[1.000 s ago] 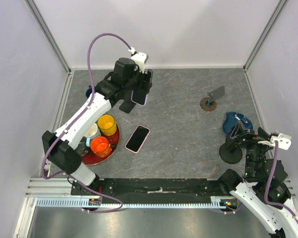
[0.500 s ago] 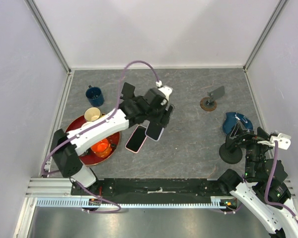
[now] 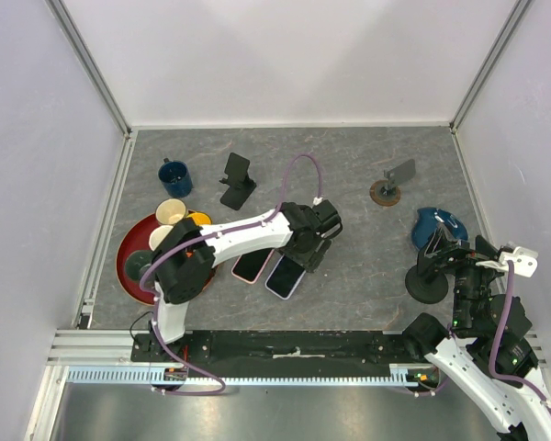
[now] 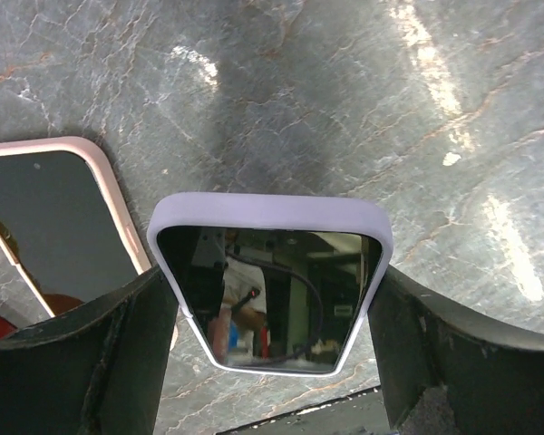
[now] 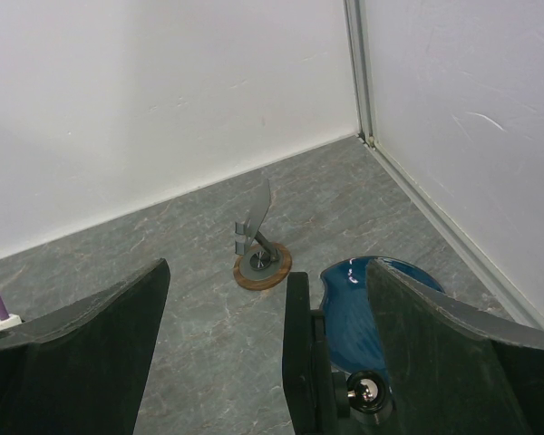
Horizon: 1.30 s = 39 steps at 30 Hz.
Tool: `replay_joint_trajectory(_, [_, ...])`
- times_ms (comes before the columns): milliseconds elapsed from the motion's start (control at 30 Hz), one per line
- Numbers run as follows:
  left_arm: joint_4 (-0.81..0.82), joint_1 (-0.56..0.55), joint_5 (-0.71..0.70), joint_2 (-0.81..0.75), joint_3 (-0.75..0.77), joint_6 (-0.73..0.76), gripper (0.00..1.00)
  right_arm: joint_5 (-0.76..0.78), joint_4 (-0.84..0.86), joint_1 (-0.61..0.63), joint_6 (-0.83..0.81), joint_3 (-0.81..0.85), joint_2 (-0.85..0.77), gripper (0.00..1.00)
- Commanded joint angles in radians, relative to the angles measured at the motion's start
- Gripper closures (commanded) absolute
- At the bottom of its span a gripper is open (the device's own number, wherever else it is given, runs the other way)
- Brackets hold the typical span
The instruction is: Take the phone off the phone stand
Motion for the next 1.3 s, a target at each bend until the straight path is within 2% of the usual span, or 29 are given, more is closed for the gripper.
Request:
replay_joint_trajectory(0, [-0.038,-0.009,-0.065,0.016,0.069,-0.054,0.66,0.003,0.001,0.002,0.007,0.015,-0.008,0.04])
replay_joint_trajectory(233, [-0.071,-0.01,0.001,0.089,0.066,-0.049,0.65,0.003,-0.001,0.002,0.008,0.015,-0.01,0.04])
replay_joint_trajectory(1000, [-0.103,0.005,-0.133,0.151,0.061,0.007,0.58,0.001,-0.001,0.002,0.007,0.015,-0.008,0.03])
replay_joint_trajectory(1267, [-0.054,0.03,-0.119,0.146,0.084,0.0,0.54,0.0,-0.001,0.002,0.007,0.013,-0.01,0.04])
